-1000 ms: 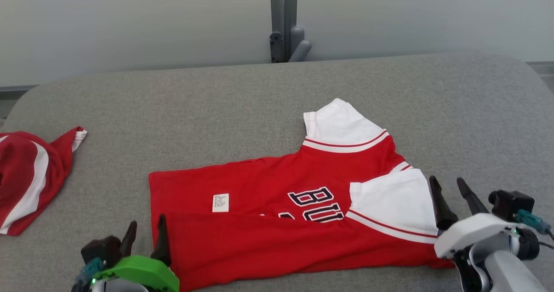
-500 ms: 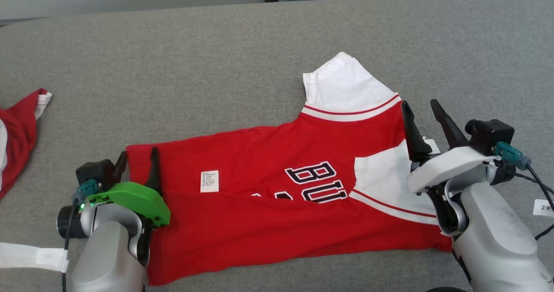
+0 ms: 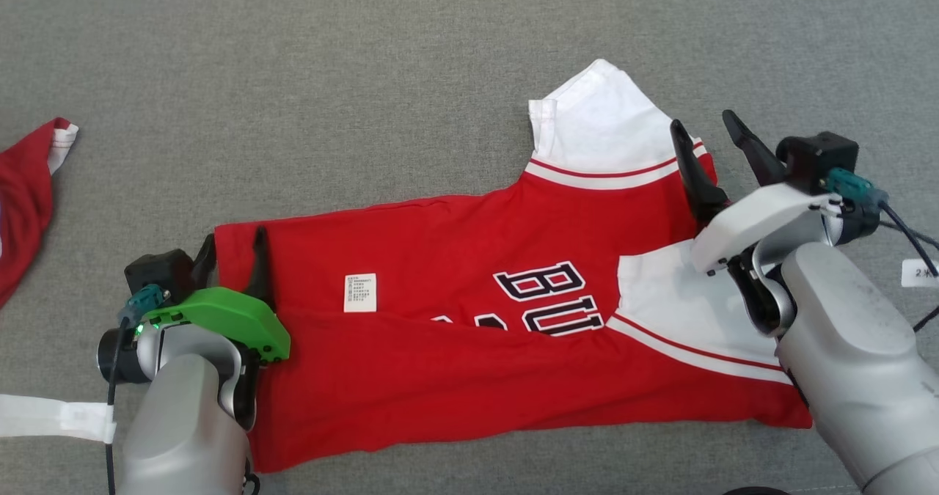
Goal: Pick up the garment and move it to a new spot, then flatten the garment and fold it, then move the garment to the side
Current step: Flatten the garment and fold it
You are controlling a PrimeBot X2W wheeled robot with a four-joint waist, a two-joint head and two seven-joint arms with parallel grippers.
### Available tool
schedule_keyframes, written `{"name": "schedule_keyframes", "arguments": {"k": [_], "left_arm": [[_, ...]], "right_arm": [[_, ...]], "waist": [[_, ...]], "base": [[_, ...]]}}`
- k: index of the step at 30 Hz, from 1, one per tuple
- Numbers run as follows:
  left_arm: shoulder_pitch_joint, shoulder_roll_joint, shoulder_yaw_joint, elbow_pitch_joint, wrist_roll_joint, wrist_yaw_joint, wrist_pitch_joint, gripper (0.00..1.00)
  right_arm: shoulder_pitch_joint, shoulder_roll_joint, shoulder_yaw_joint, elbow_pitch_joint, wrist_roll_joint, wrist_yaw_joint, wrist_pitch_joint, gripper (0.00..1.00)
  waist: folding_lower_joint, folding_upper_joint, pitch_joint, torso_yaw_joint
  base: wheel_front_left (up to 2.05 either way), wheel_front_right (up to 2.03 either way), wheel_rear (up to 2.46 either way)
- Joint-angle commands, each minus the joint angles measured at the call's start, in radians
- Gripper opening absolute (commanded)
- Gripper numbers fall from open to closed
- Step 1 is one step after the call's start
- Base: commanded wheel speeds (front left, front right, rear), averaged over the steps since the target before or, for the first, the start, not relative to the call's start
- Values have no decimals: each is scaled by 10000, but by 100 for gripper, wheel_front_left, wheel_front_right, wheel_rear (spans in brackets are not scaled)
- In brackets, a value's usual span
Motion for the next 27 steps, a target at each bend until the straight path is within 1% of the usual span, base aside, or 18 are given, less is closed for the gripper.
{"name": "schedule_keyframes", "arguments": {"k": [1,5,9,13,16,18,23,24,25,26,27], "left_arm": [[-172,-41,-88,33,41,-34,28,0],[-381,-94,-278,-177,62,-89,25,0],[-481,-124,-519,-374,0,-105,19,0],[-610,-157,-903,-518,-109,-118,17,0],[-722,-172,-1397,-651,-490,-116,16,0],[-794,-172,-1770,-733,-812,-117,16,0],[-1049,-169,-2505,-901,-1347,-118,16,0],[-1073,-171,-2592,-930,-1442,-118,16,0],[-1073,-171,-2592,-930,-1442,-118,16,0],[-1080,-170,-2677,-957,-1519,-118,18,0],[-1074,-167,-2759,-973,-1589,-118,16,0]], "right_arm": [[-489,-194,327,307,-79,-1,140,100],[-1542,-448,1098,1309,-29,-2,569,100],[-2452,-571,1472,2138,341,-2,850,100],[-3112,-745,2087,2837,601,-1,1388,100],[-3518,-804,2475,3153,1001,-2,1805,100],[-3843,-976,2736,3360,993,-2,1912,100],[-4437,-1088,2963,4001,1283,-2,2035,99],[-4498,-1097,3061,4086,1292,-2,2071,88],[-4498,-1097,3061,4086,1292,-2,2071,88],[-4534,-1080,3186,4146,1334,-2,2119,84],[-4564,-1074,3288,4194,1405,-2,2171,75]], "waist": [[0,0,169,154],[0,0,299,399],[0,0,406,715],[0,0,603,1065],[0,0,806,1302],[0,0,970,1437],[0,0,1296,1759],[0,0,1324,1807],[0,0,1324,1807],[0,0,1349,1845],[0,0,1366,1871]], "base": [[0,0,0],[0,0,0],[0,0,0],[0,0,0],[0,0,0],[0,0,0],[0,0,0],[0,0,0],[0,0,0],[0,0,0],[0,0,0]]}}
